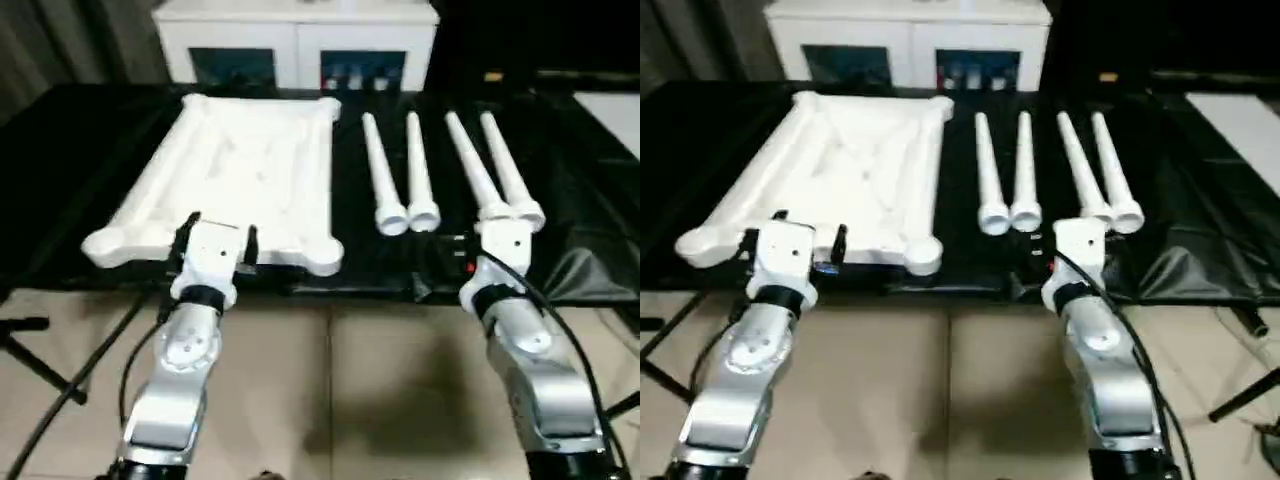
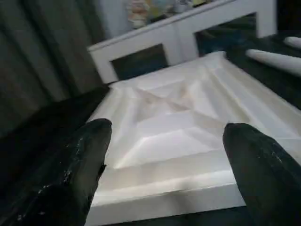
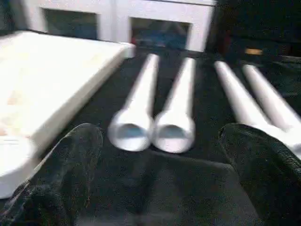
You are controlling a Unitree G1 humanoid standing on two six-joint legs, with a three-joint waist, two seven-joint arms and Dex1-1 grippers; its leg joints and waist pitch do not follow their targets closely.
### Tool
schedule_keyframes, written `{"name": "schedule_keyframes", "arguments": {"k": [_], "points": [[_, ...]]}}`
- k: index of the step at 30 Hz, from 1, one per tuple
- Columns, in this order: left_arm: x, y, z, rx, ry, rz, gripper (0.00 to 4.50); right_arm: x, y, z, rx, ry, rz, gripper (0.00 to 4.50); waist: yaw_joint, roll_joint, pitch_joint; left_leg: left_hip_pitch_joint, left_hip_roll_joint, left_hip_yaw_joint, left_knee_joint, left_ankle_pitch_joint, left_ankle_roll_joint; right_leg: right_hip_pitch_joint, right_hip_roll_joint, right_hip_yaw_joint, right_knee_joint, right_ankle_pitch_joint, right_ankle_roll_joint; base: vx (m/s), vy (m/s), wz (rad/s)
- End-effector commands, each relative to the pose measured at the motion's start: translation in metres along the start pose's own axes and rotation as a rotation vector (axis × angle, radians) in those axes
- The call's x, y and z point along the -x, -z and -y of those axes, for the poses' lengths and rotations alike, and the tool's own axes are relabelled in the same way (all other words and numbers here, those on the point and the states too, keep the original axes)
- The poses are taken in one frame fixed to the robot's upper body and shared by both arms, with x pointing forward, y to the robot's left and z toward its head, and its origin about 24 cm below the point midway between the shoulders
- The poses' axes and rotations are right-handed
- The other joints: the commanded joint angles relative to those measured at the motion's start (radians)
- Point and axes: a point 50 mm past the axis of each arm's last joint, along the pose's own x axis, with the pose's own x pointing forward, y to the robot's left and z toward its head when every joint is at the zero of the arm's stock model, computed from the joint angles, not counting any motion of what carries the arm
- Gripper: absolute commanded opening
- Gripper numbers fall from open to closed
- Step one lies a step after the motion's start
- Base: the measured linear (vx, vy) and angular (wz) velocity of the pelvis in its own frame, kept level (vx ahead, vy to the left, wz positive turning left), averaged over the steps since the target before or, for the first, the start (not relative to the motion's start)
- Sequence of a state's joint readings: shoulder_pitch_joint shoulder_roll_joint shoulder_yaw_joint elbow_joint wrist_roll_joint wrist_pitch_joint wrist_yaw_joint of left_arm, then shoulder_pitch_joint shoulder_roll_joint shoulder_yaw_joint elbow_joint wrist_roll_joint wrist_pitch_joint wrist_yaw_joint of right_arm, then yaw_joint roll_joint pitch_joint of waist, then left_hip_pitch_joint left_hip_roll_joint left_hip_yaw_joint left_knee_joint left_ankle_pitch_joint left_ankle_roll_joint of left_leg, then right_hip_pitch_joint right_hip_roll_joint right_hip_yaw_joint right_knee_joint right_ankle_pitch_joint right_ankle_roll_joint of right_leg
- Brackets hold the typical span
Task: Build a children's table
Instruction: Move to table
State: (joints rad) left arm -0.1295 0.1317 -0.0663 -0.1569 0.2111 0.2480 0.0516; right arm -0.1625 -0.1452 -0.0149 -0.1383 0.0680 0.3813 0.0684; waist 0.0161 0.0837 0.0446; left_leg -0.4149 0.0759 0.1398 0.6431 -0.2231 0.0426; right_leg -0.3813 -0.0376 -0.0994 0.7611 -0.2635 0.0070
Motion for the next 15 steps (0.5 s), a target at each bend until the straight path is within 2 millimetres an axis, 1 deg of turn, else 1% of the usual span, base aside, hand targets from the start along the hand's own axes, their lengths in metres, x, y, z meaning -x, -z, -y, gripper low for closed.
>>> {"name": "schedule_keyframes", "arguments": {"k": [1, 2, 3, 4, 5, 6, 7, 8, 9, 10, 11, 12, 13, 14, 15], "points": [[-0.002, -0.004, 0.001, 0.047, 0.018, 0.003, 4.26, -0.002, -0.008, 0.002, 0.012, 0.002, 0.026, 4.50, 0.000, 0.027, -0.065, 0.057, 0.166, -0.109, -0.221, -0.604, -0.407, -0.010, 0.006, -0.021, -0.023, 0.003, 0.001, -0.100, 0.003, 0.10], [-0.002, -0.003, 0.002, 0.071, 0.038, -0.010, 4.26, -0.002, -0.008, 0.002, 0.024, 0.006, 0.027, 4.50, 0.002, 0.028, -0.069, 0.063, 0.147, -0.105, -0.225, -0.594, -0.412, -0.005, 0.002, -0.021, -0.046, 0.008, -0.014, -0.098, -0.037, 0.00], [-0.003, -0.006, 0.003, 0.101, 0.045, 0.010, 4.26, -0.001, -0.010, 0.000, -0.009, -0.015, 0.041, 4.50, 0.004, 0.008, -0.083, 0.073, 0.124, -0.098, -0.225, -0.553, -0.407, 0.013, -0.036, 0.002, -0.111, 0.037, -0.041, -0.098, -0.037, 0.00], [-0.004, -0.007, 0.002, 0.094, 0.029, 0.007, 4.26, -0.001, -0.010, 0.000, -0.009, -0.014, 0.042, 4.50, 0.022, -0.039, -0.092, 0.067, 0.095, -0.083, -0.159, -0.438, -0.378, 0.018, -0.156, 0.061, -0.181, -0.006, -0.097, -0.089, -0.078, -0.01], [-0.004, -0.006, 0.002, 0.086, 0.018, 0.002, 4.26, -0.001, -0.010, 0.000, -0.007, -0.010, 0.039, 4.50, 0.020, -0.069, -0.098, 0.067, 0.084, -0.087, -0.076, -0.253, -0.288, 0.024, -0.224, 0.093, -0.204, -0.014, -0.117, -0.030, -0.088, -0.16], [-0.005, -0.008, 0.003, 0.096, 0.021, 0.011, 4.26, -0.001, -0.010, 0.001, -0.020, -0.012, 0.048, 4.50, 0.038, -0.058, -0.060, -0.011, 0.072, -0.112, 0.018, -0.014, -0.117, 0.080, -0.296, 0.120, -0.248, 0.031, -0.136, -0.030, -0.088, -0.16], [-0.006, -0.009, 0.004, 0.089, 0.031, 0.020, 4.26, 0.000, -0.010, 0.001, -0.016, -0.009, 0.047, 4.50, 0.055, -0.041, -0.035, -0.016, 0.093, -0.110, 0.011, 0.015, -0.109, 0.074, -0.269, 0.056, -0.261, -0.045, -0.143, -0.028, -0.037, -0.40], [-0.006, -0.009, 0.004, 0.079, 0.033, 0.021, 4.26, 0.000, -0.010, 0.002, -0.007, -0.003, 0.043, 4.50, 0.050, -0.022, -0.033, -0.002, 0.109, -0.120, -0.020, -0.043, -0.131, 0.083, -0.221, 0.025, -0.250, -0.174, -0.159, -0.087, 0.020, -0.36], [-0.006, -0.009, 0.005, 0.066, 0.037, 0.025, 4.26, 0.000, -0.010, 0.003, 0.009, 0.006, 0.042, 4.50, 0.002, -0.010, -0.020, 0.008, 0.153, -0.153, -0.122, -0.491, -0.184, 0.070, -0.107, 0.013, -0.198, -0.366, -0.093, -0.087, 0.020, -0.36], [-0.006, -0.011, 0.006, 0.081, 0.050, 0.032, 4.26, 0.000, -0.010, 0.004, 0.008, 0.001, 0.047, 4.50, -0.011, 0.010, -0.031, 0.041, 0.147, -0.169, -0.146, -0.838, -0.227, 0.074, -0.101, 0.029, -0.177, -0.368, -0.062, -0.096, 0.017, -0.17], [-0.006, -0.011, 0.007, 0.084, 0.051, 0.036, 4.26, 0.001, -0.010, 0.004, 0.007, -0.003, 0.050, 4.50, -0.019, 0.001, -0.024, 0.043, 0.141, -0.161, -0.149, -0.903, -0.229, 0.076, -0.109, 0.034, -0.184, -0.385, -0.069, -0.071, -0.016, -0.13], [-0.006, -0.012, 0.006, 0.084, 0.050, 0.037, 4.26, 0.001, -0.010, 0.004, 0.006, -0.005, 0.050, 4.50, -0.028, -0.002, -0.016, 0.040, 0.122, -0.141, -0.144, -0.918, -0.221, 0.088, -0.122, 0.035, -0.216, -0.507, -0.067, -0.071, -0.016, -0.13], [-0.007, -0.012, 0.008, 0.102, 0.069, 0.039, 4.26, 0.001, -0.010, 0.005, 0.011, 0.000, 0.050, 4.50, -0.041, -0.025, -0.008, 0.038, 0.110, -0.117, -0.120, -0.854, -0.191, 0.095, -0.135, 0.028, -0.252, -0.696, -0.046, 0.000, 0.000, 0.00], [-0.007, -0.012, 0.008, 0.104, 0.071, 0.039, 4.26, 0.001, -0.010, 0.005, 0.011, 0.000, 0.050, 4.50, -0.044, -0.023, -0.004, 0.040, 0.104, -0.107, -0.102, -0.804, -0.176, 0.096, -0.143, 0.023, -0.270, -0.788, -0.034, 0.000, 0.000, 0.00], [-0.008, -0.014, 0.007, 0.095, 0.066, 0.051, 4.26, 0.001, -0.010, 0.007, 0.018, 0.015, 0.055, 4.50, -0.056, -0.034, -0.001, 0.051, 0.096, -0.087, -0.062, -0.685, -0.144, 0.096, -0.161, 0.014, -0.307, -0.906, -0.017, 0.000, 0.000, 0.00]]}}
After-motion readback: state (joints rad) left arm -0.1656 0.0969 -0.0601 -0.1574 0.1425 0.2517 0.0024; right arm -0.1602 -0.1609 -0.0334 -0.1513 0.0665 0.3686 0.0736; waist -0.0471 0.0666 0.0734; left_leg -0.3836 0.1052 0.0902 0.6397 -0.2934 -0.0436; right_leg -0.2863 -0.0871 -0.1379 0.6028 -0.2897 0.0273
